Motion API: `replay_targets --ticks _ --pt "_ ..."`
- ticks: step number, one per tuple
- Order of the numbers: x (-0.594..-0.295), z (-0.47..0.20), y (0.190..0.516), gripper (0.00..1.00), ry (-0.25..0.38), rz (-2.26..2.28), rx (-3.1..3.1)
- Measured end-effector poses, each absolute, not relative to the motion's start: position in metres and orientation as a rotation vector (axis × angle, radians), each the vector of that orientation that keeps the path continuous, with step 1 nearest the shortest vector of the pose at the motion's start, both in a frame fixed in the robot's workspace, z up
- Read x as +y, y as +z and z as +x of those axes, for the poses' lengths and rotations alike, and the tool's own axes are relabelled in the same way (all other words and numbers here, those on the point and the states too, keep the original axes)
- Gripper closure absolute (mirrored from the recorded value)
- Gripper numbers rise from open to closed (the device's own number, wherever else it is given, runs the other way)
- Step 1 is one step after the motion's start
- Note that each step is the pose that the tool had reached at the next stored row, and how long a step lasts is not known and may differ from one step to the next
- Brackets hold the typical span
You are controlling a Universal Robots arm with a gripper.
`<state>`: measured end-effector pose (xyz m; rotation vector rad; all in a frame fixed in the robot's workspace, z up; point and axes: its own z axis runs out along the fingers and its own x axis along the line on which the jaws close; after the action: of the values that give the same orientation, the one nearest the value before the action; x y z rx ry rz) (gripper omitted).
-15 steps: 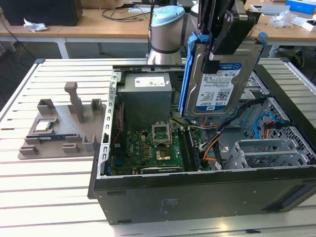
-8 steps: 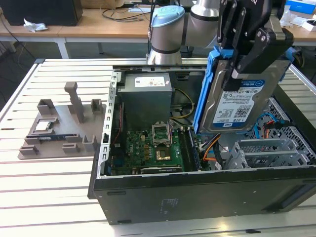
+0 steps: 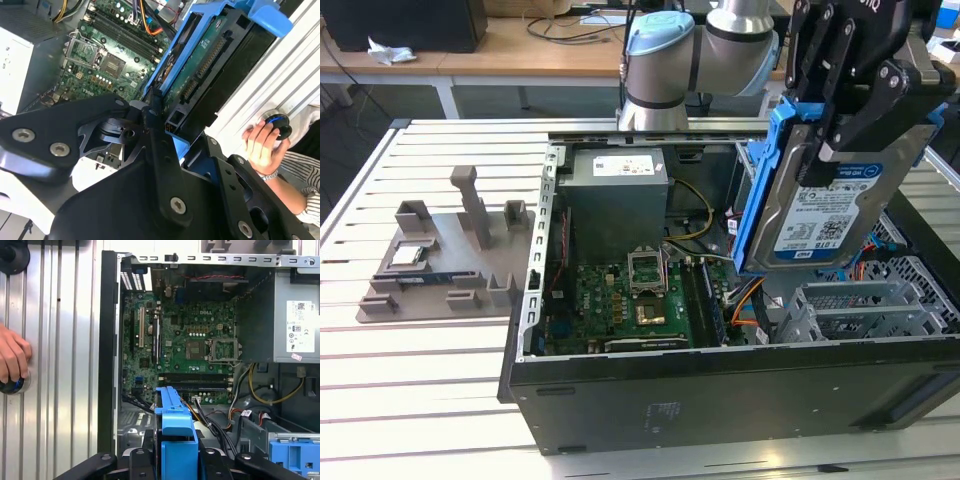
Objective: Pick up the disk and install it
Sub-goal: 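Pick up the disk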
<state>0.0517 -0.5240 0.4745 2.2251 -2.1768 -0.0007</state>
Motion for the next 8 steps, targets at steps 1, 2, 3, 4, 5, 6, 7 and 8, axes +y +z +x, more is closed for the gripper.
replay_targets --ticks 1,2,3,4,5,6,7,8 --pt "-0.5243 0.0527 0.4744 0.63 -0.001 2.225 -2.177" --pt "-0.5246 0.0542 0.4743 0.63 -0.001 2.225 -2.177" --pt "-0.5249 0.0551 0.4743 0.63 -0.001 2.225 -2.177" --pt "-0.5251 0.056 0.4743 0.63 -0.001 2.225 -2.177" --pt "-0.5255 0.0576 0.4742 0.63 -0.001 2.225 -2.177" --pt "-0.5258 0.0589 0.4741 0.63 -0.001 2.225 -2.177" --pt "-0.5261 0.06 0.474 0.63 -0.001 2.225 -2.177" --pt "-0.5265 0.0611 0.474 0.63 -0.001 2.225 -2.177"
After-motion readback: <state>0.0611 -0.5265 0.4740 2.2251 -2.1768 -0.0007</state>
